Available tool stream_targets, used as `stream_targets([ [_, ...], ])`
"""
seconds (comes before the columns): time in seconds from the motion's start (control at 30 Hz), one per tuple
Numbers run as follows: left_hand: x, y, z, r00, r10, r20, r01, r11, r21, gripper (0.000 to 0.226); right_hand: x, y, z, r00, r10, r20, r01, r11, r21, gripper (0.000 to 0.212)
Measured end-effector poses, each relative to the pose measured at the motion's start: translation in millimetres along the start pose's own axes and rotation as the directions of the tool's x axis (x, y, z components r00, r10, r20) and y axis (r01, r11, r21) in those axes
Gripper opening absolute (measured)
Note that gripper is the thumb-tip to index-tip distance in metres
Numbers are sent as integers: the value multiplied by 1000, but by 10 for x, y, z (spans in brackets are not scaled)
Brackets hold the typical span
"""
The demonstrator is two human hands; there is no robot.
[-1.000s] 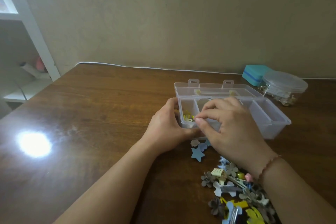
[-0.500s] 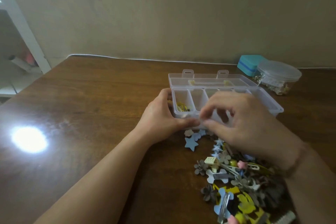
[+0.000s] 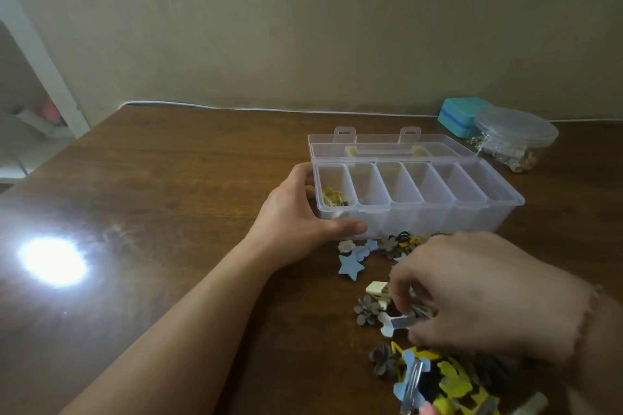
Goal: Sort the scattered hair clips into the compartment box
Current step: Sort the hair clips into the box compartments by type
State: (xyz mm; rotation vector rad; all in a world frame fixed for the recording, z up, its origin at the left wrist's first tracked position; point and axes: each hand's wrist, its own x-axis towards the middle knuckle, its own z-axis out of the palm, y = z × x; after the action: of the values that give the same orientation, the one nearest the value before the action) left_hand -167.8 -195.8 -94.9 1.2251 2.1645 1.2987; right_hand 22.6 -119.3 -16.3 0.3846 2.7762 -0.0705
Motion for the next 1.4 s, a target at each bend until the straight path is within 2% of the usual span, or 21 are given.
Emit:
stream_targets([
  [0.1,2,5,-4,1000,-4,7,4,1000,1,96,5,6,28,1000,-19,10,19,999,-26,29],
  [0.2,2,12,-11,1000,-6,11,6,1000,5,98,31,70,39,997,-61,-52,62,998,12,21],
  [0.27,2,11,-18,1000,-10,13,10,1000,3,98,0,158,-2,992,-111,-64,118,985,126,18],
  [0.33,2,5,-22,1000,-8,16,8,1000,-3,98,-39,234,-66,977,-151,-152,197,909,367,10],
  [0.4,1,-2,-24,1000,-4,17,4,1000,-13,98,-10,280,-76,911,-70,-406,302,784,543,10],
  [0.47,-1,2,-23,1000,-9,22,9,1000,-15,98,121,292,-16,775,119,-621,354,732,582,19],
  [0.5,-2,3,-22,1000,-9,23,9,1000,-15,98,207,287,30,705,198,-680,351,736,579,27],
  [0.53,-2,2,-20,1000,-8,22,8,1000,-13,97,292,272,81,650,256,-716,332,752,570,33],
  [0.6,-3,5,-19,1000,-9,20,9,1000,-14,95,438,256,179,584,306,-752,262,805,532,26],
  [0.67,-6,17,-21,1000,-15,21,15,1000,-15,93,539,250,246,556,305,-773,197,855,479,14],
  [0.77,-4,20,-22,1000,-8,15,8,1000,-5,92,642,228,269,536,273,-799,130,908,398,11],
  [0.9,-7,4,-24,1000,6,20,-6,1000,-6,94,670,235,268,620,203,-758,111,934,340,18],
  [1.03,-4,7,-31,1000,4,24,-3,1000,-7,91,471,249,133,645,173,-744,128,936,329,16],
  [1.07,-3,8,-32,1000,2,23,-2,1000,-5,90,365,253,70,687,161,-709,134,930,341,14],
  [1.1,1,7,-31,1000,1,20,-1,1000,-4,90,244,245,5,758,144,-636,127,924,360,14],
  [1.17,5,2,-30,1000,-4,17,4,1000,-10,92,35,218,-65,919,105,-379,42,932,359,16],
  [1.2,6,0,-29,1000,-6,17,6,1000,-12,93,-35,196,-73,965,90,-247,-13,954,300,19],
  [1.23,7,-4,-28,1000,-7,18,7,1000,-13,93,-75,164,-70,985,86,-148,-53,976,213,23],
  [1.3,11,-8,-28,1000,-6,19,6,1000,-13,94,-70,87,-50,992,115,-42,-113,992,54,30],
  [1.4,13,-13,-25,1000,-3,16,3,1000,0,95,-31,16,-32,982,184,-44,-184,983,-3,28],
])
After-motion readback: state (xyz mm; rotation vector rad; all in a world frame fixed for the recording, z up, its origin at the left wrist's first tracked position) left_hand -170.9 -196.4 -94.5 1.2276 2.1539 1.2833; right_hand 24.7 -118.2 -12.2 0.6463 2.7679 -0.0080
